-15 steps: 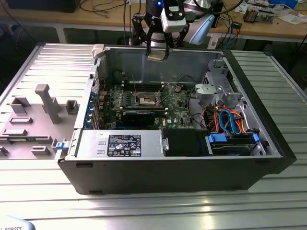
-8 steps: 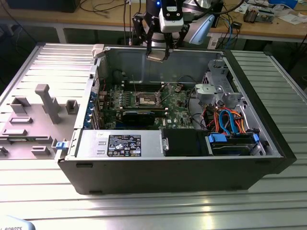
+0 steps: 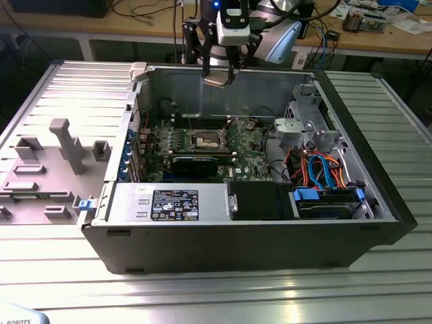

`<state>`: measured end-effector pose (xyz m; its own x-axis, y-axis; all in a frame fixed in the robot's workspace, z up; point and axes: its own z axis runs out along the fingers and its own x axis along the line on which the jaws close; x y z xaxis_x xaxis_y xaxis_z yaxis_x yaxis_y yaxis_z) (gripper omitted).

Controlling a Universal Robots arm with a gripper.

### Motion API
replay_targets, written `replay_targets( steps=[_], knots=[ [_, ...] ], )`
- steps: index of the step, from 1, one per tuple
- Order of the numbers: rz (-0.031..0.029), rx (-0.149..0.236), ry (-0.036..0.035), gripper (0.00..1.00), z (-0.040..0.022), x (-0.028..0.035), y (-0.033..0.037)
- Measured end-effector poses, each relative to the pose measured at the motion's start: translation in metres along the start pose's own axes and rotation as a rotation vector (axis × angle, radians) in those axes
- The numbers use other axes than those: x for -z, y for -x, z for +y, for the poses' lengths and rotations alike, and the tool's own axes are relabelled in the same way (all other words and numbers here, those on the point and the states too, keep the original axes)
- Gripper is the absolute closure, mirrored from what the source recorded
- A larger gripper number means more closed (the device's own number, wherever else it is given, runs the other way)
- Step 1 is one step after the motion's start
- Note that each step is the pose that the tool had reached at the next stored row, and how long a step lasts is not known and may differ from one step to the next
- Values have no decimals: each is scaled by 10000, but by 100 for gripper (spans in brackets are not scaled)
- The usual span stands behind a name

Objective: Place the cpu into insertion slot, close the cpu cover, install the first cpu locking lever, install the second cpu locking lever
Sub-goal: 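Place the cpu into insertion slot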

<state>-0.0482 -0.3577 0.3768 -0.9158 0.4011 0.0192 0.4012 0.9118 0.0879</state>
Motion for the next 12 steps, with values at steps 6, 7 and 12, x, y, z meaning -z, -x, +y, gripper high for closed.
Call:
replay_targets(
  steps=[6,7,12],
  knots=[
    [-27,-302,5,45,0,-1,0],
    [-38,-432,8,45,-1,-1,0],
    [-97,-1104,22,45,-1,-5,0]
  ],
)
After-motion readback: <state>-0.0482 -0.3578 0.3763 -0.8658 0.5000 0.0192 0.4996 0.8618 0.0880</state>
